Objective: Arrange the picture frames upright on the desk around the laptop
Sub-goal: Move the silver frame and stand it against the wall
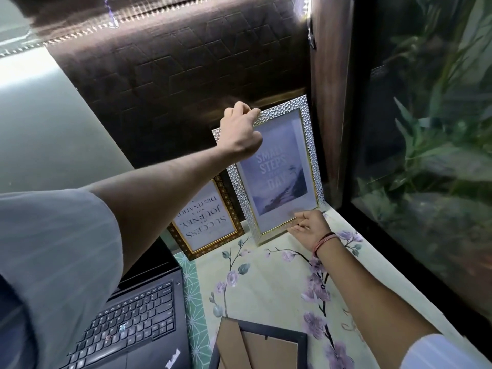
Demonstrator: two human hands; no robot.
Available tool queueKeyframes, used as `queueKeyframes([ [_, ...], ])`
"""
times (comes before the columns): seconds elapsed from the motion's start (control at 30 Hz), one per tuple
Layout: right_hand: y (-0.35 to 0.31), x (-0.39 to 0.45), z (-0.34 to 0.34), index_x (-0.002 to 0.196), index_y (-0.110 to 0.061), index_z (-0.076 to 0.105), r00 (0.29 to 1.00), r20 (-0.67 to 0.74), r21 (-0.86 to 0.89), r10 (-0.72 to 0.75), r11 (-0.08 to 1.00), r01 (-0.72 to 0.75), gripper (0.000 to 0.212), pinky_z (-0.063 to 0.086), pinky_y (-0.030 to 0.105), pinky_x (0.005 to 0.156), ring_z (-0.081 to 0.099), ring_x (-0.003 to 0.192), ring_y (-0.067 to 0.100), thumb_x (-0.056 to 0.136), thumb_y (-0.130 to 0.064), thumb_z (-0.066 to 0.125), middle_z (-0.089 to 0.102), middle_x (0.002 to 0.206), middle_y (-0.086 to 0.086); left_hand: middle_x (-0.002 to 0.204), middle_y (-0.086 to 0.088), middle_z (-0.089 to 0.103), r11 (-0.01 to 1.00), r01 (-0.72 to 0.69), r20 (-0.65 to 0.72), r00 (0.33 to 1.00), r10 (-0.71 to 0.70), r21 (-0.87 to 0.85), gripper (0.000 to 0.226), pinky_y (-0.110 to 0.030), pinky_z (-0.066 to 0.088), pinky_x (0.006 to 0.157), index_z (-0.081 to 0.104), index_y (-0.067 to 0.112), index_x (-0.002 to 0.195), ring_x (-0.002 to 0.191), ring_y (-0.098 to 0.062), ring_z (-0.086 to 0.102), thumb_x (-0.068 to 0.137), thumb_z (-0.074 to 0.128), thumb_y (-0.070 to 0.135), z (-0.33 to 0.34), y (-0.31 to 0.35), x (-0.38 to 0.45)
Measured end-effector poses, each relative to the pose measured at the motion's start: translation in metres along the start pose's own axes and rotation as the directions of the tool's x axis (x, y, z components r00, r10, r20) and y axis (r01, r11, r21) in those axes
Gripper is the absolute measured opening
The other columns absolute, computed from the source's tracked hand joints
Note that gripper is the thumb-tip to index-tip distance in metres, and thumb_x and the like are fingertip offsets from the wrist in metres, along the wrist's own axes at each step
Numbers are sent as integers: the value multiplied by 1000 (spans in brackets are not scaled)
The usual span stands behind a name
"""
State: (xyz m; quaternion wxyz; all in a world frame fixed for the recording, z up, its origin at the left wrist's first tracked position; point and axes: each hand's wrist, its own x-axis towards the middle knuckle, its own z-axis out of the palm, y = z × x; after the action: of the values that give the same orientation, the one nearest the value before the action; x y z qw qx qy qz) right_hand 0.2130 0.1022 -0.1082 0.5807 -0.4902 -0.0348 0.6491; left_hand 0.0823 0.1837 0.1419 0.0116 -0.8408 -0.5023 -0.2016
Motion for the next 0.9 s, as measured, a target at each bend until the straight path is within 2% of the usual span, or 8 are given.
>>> queueKeyframes([
  [0.1,2,5,0,131,4,52,998,14,-135,-69,988,70,45,47,39,103,41,138,43,90,21,49,39,147,30,134,-6,48,1000,-10,-6,1000,10,-6,68,-38,32,110,55,18,141,127,-29,39,74,45,8,1,2,-1],
  [0.23,0,6,0,137,5,49,997,6,-88,-75,993,75,43,57,29,83,52,118,33,94,11,46,40,143,24,133,-5,48,998,-57,-21,998,58,38,67,-35,32,107,55,16,141,129,-29,38,75,50,4,4,-4,-1],
  [0.33,0,4,1,116,4,58,1000,6,52,-4,999,4,24,45,44,109,53,124,35,95,1,45,39,140,19,137,-4,47,987,-130,-30,991,133,90,72,-34,31,106,49,15,148,130,-29,37,78,52,-1,6,-13,-1],
  [0.43,-1,-4,4,95,0,58,999,4,122,42,992,-42,13,41,47,112,50,131,36,95,-4,46,40,133,18,141,-5,47,966,-201,-54,976,212,160,69,-37,37,104,48,15,149,130,-30,39,84,50,-7,6,-19,1],
  [0.63,-4,-16,4,116,0,49,999,26,158,44,986,-48,23,44,41,109,53,106,27,94,-6,52,41,122,13,137,-6,52,953,-228,-72,967,246,197,62,-44,44,100,53,14,145,123,-31,44,89,47,-9,9,-23,5],
  [0.7,0,-20,4,103,-6,51,998,46,154,53,986,-59,10,44,37,108,50,80,21,93,-6,52,45,96,11,140,-7,51,956,-234,-68,966,249,178,63,-43,44,103,50,12,148,127,-30,43,89,45,-10,9,-23,1],
  [0.77,10,-28,5,84,-9,51,998,40,121,55,991,-59,9,49,32,92,42,65,19,92,-5,52,45,75,10,148,-8,48,962,-235,-78,966,247,140,68,-40,41,110,47,9,150,135,-30,40,85,46,-11,9,-27,-7],
  [0.9,50,-49,6,77,-8,51,995,36,29,93,995,-94,15,51,33,79,45,63,20,91,-6,55,39,79,8,156,-16,43,991,-127,-181,975,130,30,65,-38,27,122,46,4,150,147,-32,34,87,48,-8,11,-43,-53],
])
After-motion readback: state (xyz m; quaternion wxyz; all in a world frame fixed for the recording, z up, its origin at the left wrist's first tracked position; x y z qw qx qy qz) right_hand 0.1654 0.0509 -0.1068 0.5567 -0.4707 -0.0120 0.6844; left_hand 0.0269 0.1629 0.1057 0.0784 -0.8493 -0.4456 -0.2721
